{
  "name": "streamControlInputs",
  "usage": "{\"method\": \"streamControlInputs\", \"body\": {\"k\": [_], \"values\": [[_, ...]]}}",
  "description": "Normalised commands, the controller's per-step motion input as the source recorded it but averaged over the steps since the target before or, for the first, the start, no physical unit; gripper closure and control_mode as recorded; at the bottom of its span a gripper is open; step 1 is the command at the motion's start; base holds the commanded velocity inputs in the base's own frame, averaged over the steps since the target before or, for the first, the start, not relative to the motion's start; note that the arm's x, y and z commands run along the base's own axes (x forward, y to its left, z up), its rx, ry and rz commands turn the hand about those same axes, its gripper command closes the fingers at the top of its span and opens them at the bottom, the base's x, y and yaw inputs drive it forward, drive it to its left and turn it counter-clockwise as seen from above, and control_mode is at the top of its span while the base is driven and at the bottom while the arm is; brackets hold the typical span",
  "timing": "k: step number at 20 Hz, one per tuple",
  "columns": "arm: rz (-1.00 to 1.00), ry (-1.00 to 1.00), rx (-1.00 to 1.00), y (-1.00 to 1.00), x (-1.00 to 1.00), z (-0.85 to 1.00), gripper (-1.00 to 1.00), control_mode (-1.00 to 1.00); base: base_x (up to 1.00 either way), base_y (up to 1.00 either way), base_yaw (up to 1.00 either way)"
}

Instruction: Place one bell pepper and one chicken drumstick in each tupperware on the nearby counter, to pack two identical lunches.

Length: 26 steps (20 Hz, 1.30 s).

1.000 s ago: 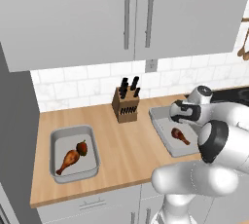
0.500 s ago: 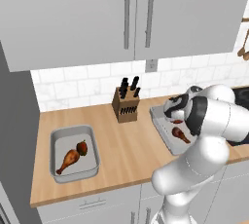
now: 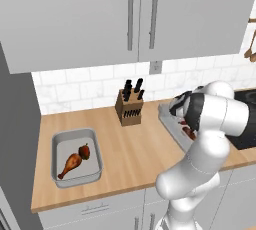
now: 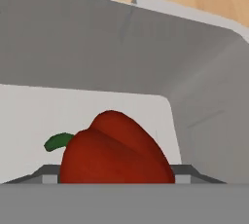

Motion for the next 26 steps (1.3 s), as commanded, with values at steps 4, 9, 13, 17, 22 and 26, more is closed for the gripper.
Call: {"method": "streamControlInputs", "body": {"k": [4,9,13,17,22,26], "values": [[0.00,0.00,0.00,0.00,0.00,0.00,-1.00,-1.00,0.00,0.00,0.00],[0.00,0.00,0.00,0.00,-0.01,0.00,-1.00,-1.00,0.00,0.00,0.00],[0.00,-0.01,0.00,0.27,-0.47,0.24,-1.00,-1.00,0.00,0.00,0.00],[0.00,-0.10,0.00,0.37,-0.71,0.59,-1.00,-1.00,0.00,0.00,0.00],[0.02,-0.07,0.00,0.37,-0.88,0.84,-1.00,-1.00,0.00,0.00,0.00],[0.00,0.00,0.00,0.25,-1.00,0.94,-1.00,-1.00,0.00,0.00,0.00]]}}
